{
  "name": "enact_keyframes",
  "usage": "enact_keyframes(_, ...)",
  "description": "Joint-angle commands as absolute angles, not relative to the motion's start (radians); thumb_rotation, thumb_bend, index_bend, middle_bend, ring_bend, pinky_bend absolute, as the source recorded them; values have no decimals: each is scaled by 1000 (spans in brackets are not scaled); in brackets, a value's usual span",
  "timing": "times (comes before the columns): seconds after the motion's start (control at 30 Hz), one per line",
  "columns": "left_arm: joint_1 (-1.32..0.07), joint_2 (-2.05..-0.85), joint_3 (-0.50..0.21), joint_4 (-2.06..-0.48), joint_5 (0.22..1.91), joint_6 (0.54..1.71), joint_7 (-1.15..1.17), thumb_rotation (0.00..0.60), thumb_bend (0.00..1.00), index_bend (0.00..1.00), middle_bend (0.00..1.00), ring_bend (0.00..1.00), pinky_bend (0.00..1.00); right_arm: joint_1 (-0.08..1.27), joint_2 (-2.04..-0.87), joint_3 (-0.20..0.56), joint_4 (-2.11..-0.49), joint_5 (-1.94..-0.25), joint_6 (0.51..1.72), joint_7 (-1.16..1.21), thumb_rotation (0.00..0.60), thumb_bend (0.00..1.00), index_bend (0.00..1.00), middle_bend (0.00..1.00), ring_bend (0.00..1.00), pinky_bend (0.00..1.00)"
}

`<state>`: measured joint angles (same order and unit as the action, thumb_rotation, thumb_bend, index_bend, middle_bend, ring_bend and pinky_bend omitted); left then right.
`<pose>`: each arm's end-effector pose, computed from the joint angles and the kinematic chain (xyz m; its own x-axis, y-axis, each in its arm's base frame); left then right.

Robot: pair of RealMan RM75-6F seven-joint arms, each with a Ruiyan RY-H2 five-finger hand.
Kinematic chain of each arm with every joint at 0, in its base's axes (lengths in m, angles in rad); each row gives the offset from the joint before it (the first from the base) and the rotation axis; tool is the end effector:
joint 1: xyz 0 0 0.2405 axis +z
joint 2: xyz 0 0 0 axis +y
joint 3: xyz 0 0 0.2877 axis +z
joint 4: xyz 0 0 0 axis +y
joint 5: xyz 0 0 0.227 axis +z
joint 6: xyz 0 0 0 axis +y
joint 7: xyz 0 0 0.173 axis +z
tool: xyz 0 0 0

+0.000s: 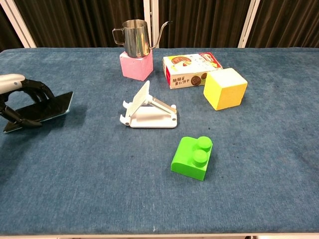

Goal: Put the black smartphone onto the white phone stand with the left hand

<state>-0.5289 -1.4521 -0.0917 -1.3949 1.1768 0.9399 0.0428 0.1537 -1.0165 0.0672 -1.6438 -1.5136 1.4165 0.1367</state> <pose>-0.2927 0.3532 -0.0117 0.2963 0.3857 0.8737 0.9551 -0.1218 -0.2702 -0.3314 -0.2409 0.1819 0.3370 -0.0278 0.9411 -0.9391 -0.0812 0.3339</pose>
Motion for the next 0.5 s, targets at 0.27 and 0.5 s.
enact_keyframes(0.27,-487,-1467,-105,-1345,1289,1034,-139,600,225,482,576,492,240,150,-1005,73,-1667,-1514,1427,117,600,259,0,55,0,0)
enact_keyframes(0.5,-496,-1487,-147,-1394,1375,1098,-354,600,225,482,573,484,247,143,-988,77,-1683,-1517,1442,104,600,259,0,54,0,0)
